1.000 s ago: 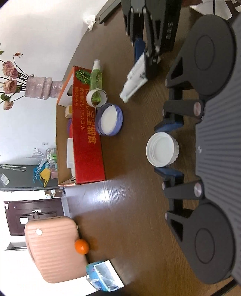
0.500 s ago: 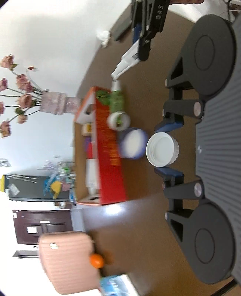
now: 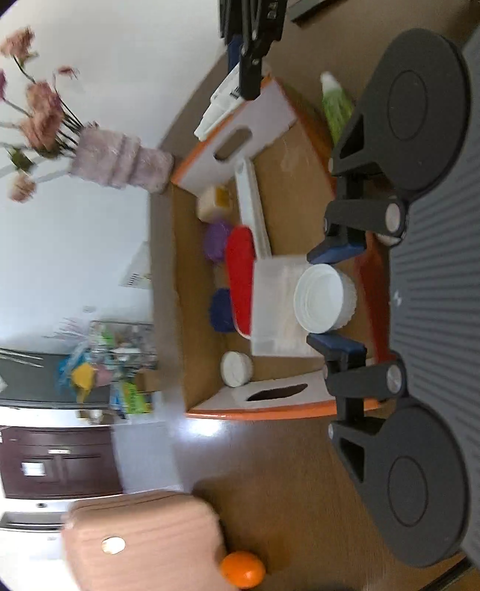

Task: Organize rigid objects
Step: 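Lower the white cap and spray bottle into the box and open both tools, then lift both tools out of the box and back toward the items, then grasp the blue-rimmed white lid with the left tool while the right tool grasps the tape roll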

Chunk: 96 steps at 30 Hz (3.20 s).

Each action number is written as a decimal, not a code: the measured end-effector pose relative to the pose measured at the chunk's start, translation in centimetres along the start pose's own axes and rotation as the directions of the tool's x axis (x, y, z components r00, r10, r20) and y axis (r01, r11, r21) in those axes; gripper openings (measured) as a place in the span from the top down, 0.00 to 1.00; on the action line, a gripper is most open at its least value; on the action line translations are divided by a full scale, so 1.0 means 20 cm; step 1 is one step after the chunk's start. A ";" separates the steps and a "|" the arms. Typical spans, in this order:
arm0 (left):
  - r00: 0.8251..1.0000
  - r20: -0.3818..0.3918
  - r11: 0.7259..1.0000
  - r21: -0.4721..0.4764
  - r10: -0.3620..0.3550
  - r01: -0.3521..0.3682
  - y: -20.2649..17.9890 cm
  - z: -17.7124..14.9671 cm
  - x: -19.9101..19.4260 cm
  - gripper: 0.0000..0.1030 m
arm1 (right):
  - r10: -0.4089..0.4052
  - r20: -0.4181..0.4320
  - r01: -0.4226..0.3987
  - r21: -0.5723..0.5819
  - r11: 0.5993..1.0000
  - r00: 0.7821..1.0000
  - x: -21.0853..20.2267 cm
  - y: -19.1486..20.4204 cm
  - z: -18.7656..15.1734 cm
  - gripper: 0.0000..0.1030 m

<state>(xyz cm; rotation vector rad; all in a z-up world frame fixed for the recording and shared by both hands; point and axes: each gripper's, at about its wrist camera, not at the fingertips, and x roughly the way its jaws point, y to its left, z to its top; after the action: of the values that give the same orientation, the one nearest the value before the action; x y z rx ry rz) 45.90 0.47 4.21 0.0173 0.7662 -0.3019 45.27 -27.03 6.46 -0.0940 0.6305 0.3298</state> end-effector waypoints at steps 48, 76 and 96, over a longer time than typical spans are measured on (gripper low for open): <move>0.849 0.502 0.985 -0.046 0.166 -0.165 -0.41 -0.96 -1.21 0.00 | -0.116 0.372 0.081 0.108 0.991 0.921 -1.09 0.47 -0.79 0.06; 0.957 0.262 0.987 0.069 0.122 -0.145 -0.57 -0.91 -0.64 0.01 | -0.129 0.189 0.089 0.206 0.974 0.973 -0.83 0.42 -1.02 0.13; 0.996 0.069 0.999 -0.015 0.052 -0.051 -0.38 -0.53 -0.04 0.34 | 0.057 0.102 -0.057 0.005 0.998 0.993 -0.08 0.39 -0.48 0.40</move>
<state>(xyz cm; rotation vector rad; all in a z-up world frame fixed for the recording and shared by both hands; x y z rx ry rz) 36.17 -5.39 -2.17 0.0137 0.6974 -0.2469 36.08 -21.89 -0.30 -0.0510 0.5341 0.3849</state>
